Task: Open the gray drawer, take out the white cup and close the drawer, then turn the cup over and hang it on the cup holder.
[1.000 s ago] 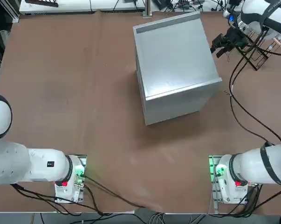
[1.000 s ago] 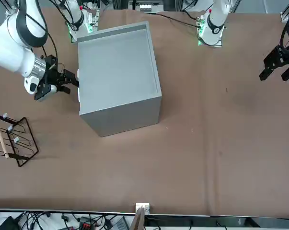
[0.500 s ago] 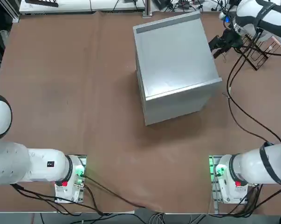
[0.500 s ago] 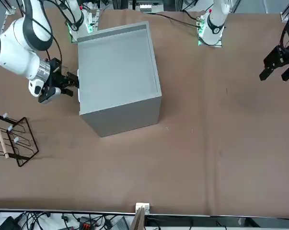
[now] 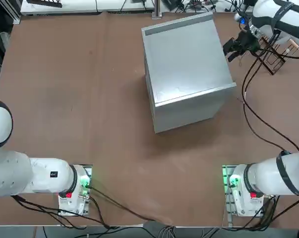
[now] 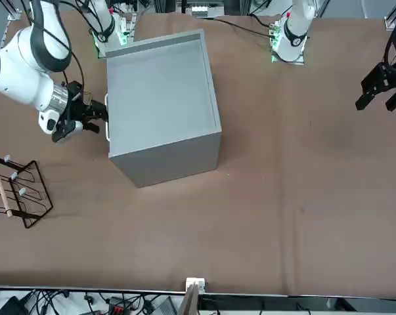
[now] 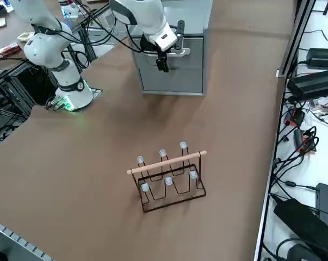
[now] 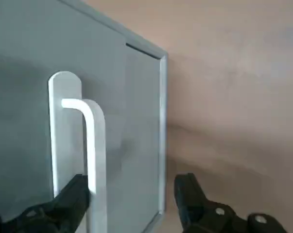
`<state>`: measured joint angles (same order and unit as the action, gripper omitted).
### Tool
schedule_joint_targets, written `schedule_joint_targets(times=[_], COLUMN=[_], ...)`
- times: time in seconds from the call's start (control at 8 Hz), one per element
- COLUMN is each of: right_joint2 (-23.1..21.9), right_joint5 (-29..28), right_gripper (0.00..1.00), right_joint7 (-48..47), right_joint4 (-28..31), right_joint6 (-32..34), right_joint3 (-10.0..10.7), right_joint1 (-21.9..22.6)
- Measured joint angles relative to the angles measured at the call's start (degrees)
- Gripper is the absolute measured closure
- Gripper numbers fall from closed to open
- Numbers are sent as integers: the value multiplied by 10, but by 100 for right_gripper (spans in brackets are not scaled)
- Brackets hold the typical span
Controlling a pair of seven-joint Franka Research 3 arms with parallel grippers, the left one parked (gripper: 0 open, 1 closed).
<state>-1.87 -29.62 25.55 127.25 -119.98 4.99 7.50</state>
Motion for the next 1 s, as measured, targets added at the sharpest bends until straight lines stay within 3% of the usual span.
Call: schedule_joint_targets(times=[0.5, 1.0], right_joint2=[11, 44], right_joint5=[5, 68], right_gripper=[0, 0], right_joint7=[97, 182], right_joint4=[-9, -61], right_joint6=[9, 55], right_joint3=[6, 6], right_joint1=[-86, -175])
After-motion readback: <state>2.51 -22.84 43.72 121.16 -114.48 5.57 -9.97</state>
